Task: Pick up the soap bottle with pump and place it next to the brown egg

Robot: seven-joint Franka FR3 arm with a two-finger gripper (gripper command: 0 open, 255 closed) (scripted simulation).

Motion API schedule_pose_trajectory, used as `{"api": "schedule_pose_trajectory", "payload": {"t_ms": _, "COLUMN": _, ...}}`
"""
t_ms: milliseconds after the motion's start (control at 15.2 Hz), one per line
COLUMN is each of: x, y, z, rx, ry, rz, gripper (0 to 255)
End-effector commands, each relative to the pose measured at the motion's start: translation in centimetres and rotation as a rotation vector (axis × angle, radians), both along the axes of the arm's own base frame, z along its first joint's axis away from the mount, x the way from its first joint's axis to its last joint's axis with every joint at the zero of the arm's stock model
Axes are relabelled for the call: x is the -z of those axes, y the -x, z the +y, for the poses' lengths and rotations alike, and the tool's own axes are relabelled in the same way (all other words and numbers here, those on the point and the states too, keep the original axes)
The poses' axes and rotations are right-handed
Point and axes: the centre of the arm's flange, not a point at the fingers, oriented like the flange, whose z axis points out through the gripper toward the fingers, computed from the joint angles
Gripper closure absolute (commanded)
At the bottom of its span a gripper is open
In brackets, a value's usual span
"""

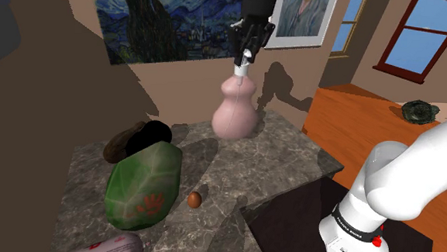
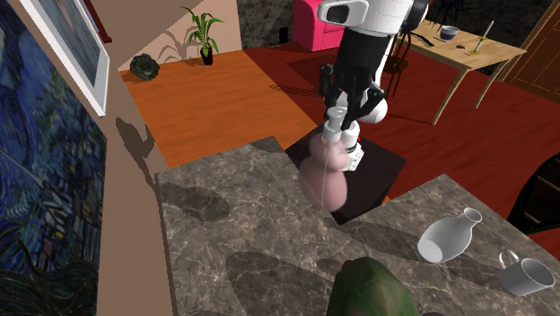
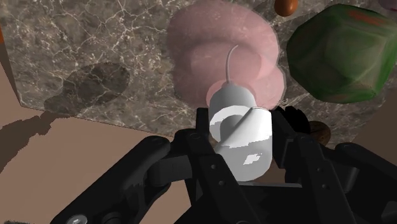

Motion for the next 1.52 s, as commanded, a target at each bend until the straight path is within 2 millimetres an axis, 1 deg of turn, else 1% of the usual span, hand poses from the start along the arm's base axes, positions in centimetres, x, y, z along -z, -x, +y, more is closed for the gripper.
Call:
{"api": "schedule_pose_trajectory", "payload": {"t_ms": 0, "x": 1.1, "y": 0.0, "z": 0.0, "rx": 0.0, "ry": -0.001, "rz": -0.002, "gripper": 255}}
{"api": "schedule_pose_trajectory", "payload": {"t_ms": 1452, "x": 12.7, "y": 0.0, "z": 0.0, "rx": 0.0, "ry": -0.001, "rz": -0.002, "gripper": 255}}
